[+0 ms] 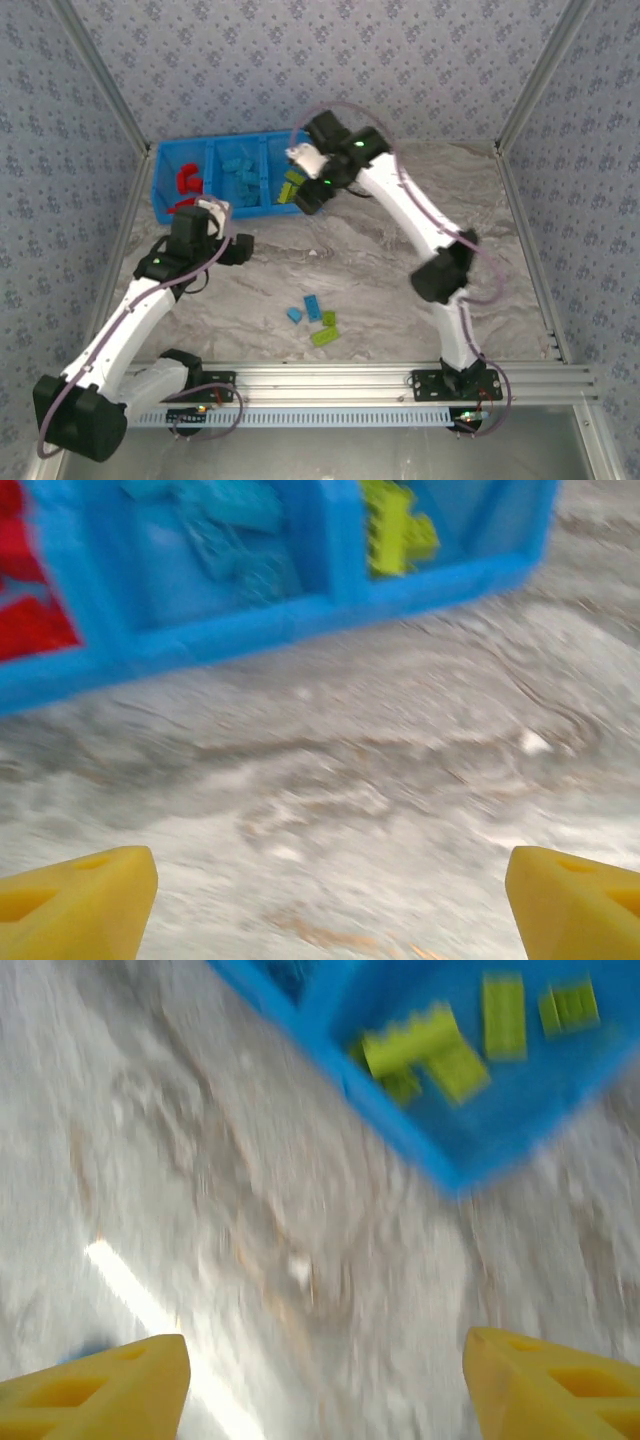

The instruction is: Sort the legos into containers by color

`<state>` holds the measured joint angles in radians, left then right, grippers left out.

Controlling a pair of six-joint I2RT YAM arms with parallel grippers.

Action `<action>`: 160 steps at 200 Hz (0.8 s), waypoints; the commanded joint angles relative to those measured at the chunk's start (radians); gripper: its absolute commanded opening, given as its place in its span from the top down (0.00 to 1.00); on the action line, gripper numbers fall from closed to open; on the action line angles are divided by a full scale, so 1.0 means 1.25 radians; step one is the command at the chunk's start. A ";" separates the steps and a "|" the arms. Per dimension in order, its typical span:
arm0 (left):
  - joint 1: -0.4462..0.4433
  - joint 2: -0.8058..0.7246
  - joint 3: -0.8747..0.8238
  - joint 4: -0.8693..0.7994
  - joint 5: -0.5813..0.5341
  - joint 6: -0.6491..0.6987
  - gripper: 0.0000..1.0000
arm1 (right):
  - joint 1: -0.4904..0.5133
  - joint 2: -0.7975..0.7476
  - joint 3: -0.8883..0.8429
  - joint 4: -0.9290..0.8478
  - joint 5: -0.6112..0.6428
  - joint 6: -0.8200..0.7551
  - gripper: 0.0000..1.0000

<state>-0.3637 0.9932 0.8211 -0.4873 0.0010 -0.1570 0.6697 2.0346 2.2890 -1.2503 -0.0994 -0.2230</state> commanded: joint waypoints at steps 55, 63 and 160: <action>-0.353 0.200 0.022 -0.148 0.154 -0.104 0.22 | -0.009 -0.462 -0.588 0.148 -0.174 0.106 0.04; -0.374 0.236 0.033 -0.148 0.144 -0.103 0.22 | -0.004 -0.488 -0.643 0.164 -0.203 0.132 0.03; -0.433 0.491 0.110 -0.165 0.074 -0.044 0.50 | 0.016 -0.589 -0.852 0.184 -0.189 0.214 0.00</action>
<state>-0.8978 1.5791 0.9241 -0.6739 0.1062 -0.2180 0.6964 1.3315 1.2232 -1.0370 -0.3271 0.0158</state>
